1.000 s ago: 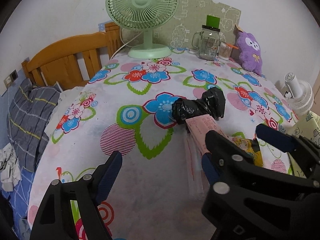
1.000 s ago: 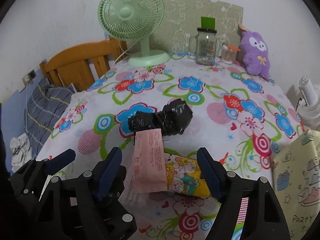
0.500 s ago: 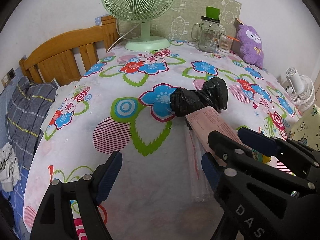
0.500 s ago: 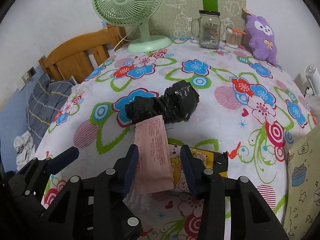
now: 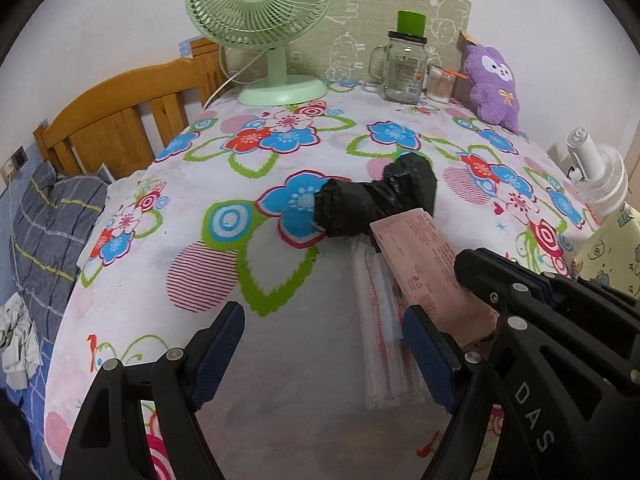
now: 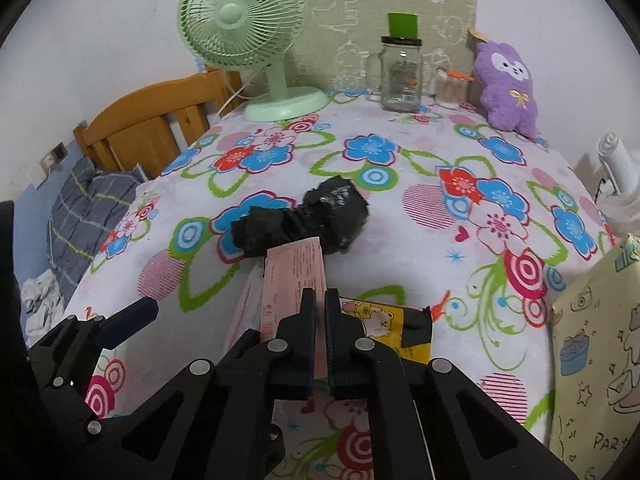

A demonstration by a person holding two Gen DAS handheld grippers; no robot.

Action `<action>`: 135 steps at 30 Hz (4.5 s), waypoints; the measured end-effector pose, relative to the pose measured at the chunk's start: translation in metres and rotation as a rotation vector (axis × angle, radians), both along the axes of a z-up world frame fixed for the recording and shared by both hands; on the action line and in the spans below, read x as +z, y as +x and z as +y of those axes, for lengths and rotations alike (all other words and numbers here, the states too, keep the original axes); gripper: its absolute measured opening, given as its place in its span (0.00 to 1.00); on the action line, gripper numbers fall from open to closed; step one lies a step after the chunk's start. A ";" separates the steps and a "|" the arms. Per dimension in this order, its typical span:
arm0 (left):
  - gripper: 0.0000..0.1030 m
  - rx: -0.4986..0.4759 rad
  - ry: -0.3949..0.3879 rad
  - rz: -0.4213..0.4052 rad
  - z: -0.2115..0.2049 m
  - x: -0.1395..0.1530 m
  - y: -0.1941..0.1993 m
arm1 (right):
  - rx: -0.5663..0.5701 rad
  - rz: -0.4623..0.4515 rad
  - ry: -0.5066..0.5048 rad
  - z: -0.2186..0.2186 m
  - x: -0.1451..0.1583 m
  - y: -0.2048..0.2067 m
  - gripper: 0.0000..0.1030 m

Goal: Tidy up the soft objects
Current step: 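Grasp the clear plastic bag with the left gripper while the right gripper grasps the pink packet, then lift the clear bag with the left gripper while the right gripper lifts the pink packet, then carry the clear bag and pink packet with both grippers to the gift box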

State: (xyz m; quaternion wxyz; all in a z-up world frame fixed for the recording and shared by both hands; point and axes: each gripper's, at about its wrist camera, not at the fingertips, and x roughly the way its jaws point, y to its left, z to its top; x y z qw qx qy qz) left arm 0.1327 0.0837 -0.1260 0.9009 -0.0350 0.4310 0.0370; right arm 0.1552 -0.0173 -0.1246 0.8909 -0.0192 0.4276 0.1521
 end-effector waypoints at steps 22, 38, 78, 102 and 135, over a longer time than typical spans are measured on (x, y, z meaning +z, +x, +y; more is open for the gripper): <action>0.18 -0.113 -0.069 0.001 -0.019 0.000 0.006 | -0.088 0.059 0.074 -0.026 -0.004 0.008 0.56; 0.17 -0.085 -0.072 -0.006 -0.003 -0.002 0.011 | -0.055 0.088 0.096 -0.009 -0.011 0.020 0.54; 0.14 -0.009 0.041 -0.036 0.019 0.009 -0.014 | 0.032 0.097 0.034 0.015 -0.004 0.003 0.04; 0.14 0.001 0.011 -0.021 0.036 -0.001 -0.006 | -0.019 0.107 -0.015 0.031 -0.018 0.017 0.58; 0.14 -0.054 0.031 -0.079 -0.005 0.029 -0.032 | -0.052 0.039 -0.028 0.001 0.016 -0.014 0.38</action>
